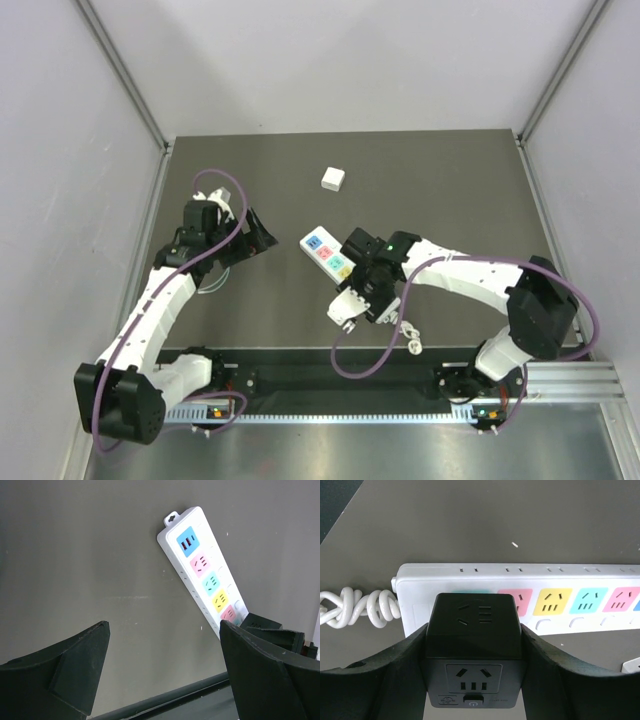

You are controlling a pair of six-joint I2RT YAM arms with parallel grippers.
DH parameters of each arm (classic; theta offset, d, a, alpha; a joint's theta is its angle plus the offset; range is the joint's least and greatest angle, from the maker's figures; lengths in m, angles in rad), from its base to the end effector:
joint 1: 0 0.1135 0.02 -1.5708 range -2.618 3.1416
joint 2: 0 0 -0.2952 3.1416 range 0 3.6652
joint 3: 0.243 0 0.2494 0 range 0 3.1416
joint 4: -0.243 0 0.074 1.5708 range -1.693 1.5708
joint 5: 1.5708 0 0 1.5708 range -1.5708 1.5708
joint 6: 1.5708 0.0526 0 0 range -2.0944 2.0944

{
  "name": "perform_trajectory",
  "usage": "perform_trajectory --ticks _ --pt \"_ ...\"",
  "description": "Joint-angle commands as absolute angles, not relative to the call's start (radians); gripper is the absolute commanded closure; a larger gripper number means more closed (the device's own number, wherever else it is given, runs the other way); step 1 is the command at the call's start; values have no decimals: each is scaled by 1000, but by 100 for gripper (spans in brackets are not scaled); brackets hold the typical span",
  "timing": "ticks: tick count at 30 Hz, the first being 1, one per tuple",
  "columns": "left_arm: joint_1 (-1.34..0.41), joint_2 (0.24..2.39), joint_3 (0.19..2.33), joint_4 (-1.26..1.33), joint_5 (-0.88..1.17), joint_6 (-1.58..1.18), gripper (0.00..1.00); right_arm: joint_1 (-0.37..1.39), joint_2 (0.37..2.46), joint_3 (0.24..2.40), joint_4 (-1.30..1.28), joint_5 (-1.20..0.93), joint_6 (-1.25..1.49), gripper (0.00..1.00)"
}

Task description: Insert the plug

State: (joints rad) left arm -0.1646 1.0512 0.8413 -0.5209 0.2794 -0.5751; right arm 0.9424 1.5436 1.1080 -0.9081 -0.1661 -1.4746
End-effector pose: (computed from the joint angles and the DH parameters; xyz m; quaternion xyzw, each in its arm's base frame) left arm 0.2102 -0.0496 0.2949 -0.1287 0.8968 -0.2645 0.3305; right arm 0.1606 0.2358 0.2382 -0.9292 0.3421 0.0498 0.1306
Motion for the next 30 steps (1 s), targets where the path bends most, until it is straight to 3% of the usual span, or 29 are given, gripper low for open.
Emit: perform_trajectory --ticks 1,7,22,30 --pt "-160 1032 833 -476 284 -580 5 963 1562 1187 -985 -144 -1485 100" --pt "-160 1052 838 -468 310 -584 5 960 1565 1256 -1022 -112 -1494 100" --pt "-160 1048 839 -471 307 -586 5 960 1537 1135 -956 -160 -1473 100" --pt "-160 1037 838 -471 304 -583 5 976 1578 1190 -988 -167 -1479 100"
